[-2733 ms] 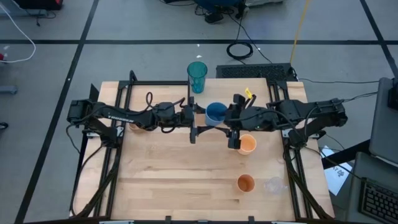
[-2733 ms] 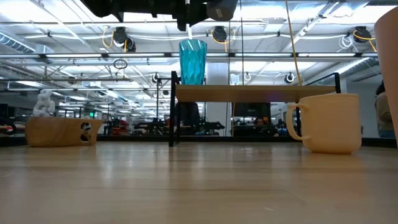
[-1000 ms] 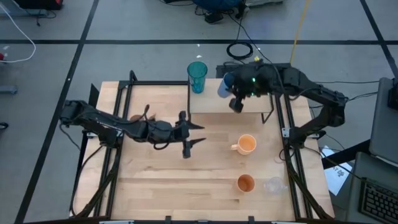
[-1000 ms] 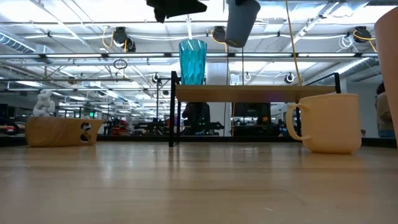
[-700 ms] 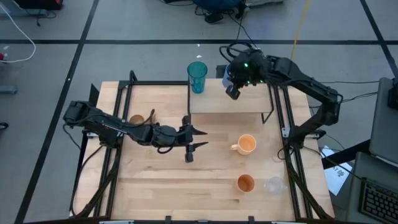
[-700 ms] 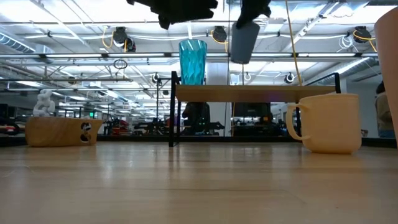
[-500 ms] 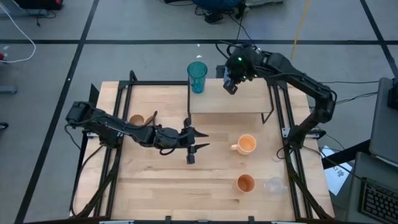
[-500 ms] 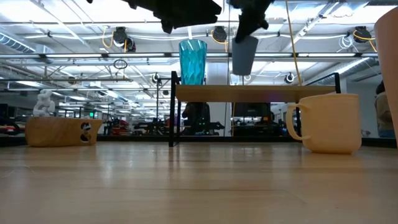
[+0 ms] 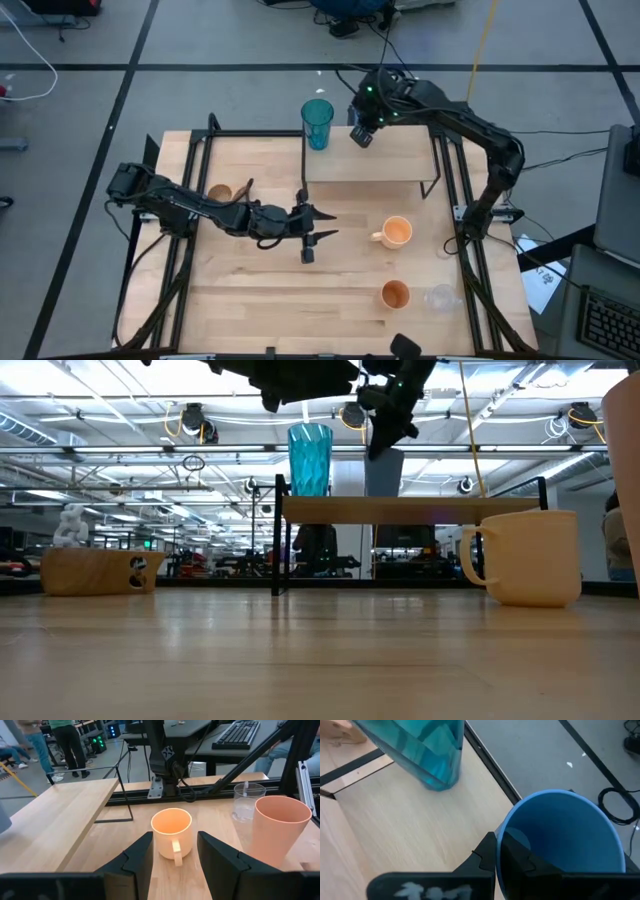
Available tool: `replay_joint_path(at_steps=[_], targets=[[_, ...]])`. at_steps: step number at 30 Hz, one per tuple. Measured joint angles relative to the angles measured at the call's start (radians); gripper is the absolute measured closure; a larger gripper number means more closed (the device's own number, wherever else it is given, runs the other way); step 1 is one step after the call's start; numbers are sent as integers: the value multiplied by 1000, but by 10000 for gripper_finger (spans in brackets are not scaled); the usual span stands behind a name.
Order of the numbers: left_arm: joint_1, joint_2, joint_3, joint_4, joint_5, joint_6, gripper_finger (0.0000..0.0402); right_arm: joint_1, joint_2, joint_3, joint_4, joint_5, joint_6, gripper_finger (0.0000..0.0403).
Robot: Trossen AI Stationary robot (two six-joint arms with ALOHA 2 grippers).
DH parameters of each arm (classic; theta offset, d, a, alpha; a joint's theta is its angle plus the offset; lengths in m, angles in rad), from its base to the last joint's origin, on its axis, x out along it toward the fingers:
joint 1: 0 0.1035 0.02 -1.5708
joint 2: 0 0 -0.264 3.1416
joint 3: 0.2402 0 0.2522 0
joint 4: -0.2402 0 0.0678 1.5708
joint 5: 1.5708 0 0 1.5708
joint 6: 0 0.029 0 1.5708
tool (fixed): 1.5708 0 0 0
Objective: Stack small to large cups/mugs on shelf
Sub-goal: Put the light blue cup on the shelf
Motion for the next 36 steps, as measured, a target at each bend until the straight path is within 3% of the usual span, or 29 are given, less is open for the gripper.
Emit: replay_joint_path(at_steps=[31, 36], targets=[[0, 0, 0, 11, 2, 38, 247, 2, 5, 0, -8, -14, -15, 387], [0, 0, 0, 11, 2, 38, 247, 2, 5, -2, -36, -14, -15, 370]])
